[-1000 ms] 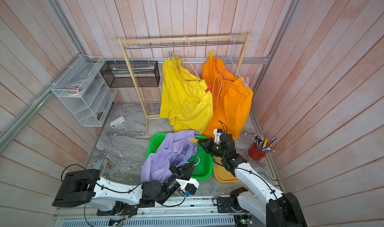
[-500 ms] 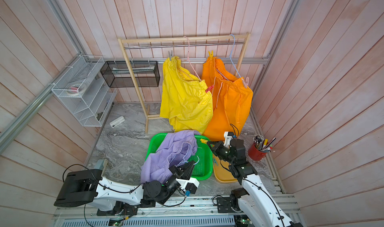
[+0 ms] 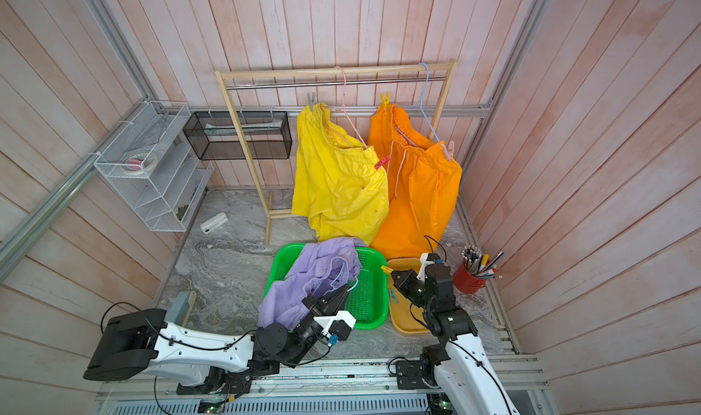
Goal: Remove the clothespins securing shorts to the hanger
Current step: Place the clothespin in the storage box.
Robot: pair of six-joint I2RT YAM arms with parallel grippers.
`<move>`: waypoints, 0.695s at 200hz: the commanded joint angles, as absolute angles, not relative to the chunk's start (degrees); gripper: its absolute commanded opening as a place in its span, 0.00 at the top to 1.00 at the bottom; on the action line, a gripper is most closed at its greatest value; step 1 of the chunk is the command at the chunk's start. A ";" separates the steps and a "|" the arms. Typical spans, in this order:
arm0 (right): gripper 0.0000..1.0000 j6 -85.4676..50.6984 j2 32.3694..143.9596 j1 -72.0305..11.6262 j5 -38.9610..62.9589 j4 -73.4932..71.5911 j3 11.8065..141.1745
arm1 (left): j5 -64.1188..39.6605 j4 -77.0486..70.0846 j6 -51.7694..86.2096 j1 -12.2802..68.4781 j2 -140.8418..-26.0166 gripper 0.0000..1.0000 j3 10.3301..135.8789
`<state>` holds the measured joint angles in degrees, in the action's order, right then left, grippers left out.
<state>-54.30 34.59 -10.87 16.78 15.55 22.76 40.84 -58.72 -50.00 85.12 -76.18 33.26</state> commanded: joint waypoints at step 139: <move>0.51 -48.76 32.53 -9.65 8.53 21.58 23.54 | 32.84 -37.03 -28.30 78.41 -62.66 1.00 36.63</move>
